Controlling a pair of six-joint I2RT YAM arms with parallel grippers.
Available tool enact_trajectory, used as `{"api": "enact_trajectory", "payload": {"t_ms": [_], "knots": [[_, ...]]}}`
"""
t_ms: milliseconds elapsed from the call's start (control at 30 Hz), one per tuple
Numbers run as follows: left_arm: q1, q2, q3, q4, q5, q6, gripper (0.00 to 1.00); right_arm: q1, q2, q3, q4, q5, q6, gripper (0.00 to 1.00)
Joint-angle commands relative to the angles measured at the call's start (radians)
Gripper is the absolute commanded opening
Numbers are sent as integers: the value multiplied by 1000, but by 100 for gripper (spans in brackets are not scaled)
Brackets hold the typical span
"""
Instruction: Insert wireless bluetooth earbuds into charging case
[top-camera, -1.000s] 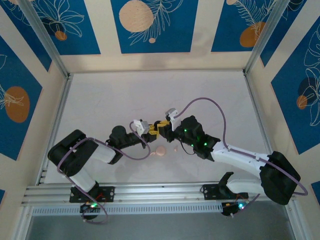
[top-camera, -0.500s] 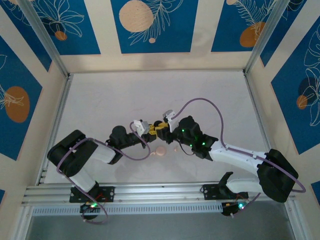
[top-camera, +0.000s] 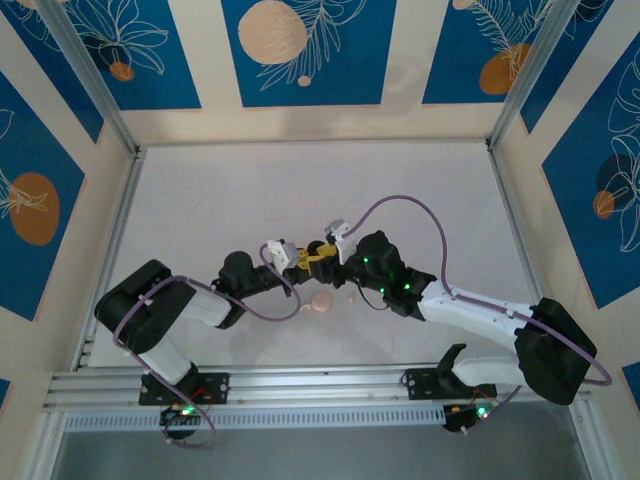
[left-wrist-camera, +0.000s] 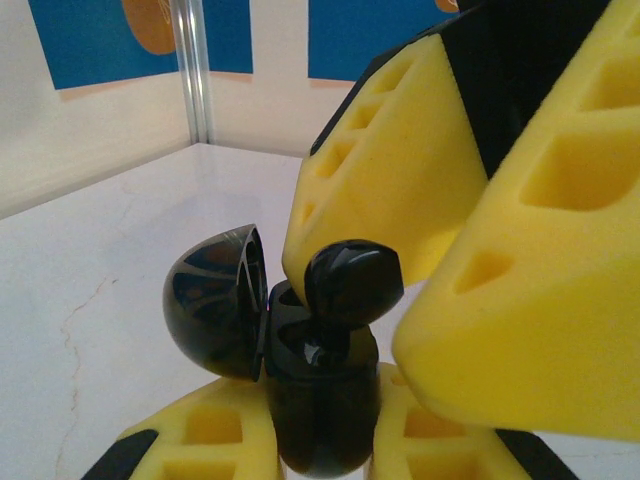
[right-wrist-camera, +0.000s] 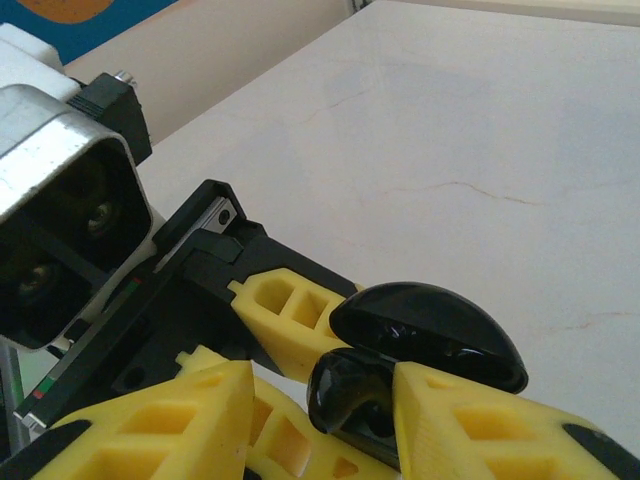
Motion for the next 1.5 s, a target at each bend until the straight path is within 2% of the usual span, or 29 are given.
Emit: {"api": "enact_trajectory", "payload": {"t_ms": [0, 367, 1000, 1200, 1467], "knots": [[-6, -34, -4, 82, -8, 9, 8, -7, 7, 26, -37, -31, 19, 43], [-7, -28, -6, 82, -8, 13, 8, -24, -7, 51, -47, -67, 32, 55], [-7, -4, -7, 82, -9, 27, 8, -77, -70, 108, -101, -213, 81, 60], [-7, -4, -10, 82, 8, 39, 8, -111, -109, 112, -113, -278, 115, 59], [-7, -12, -13, 82, 42, 50, 8, -193, -130, 146, -254, -388, 132, 46]]}}
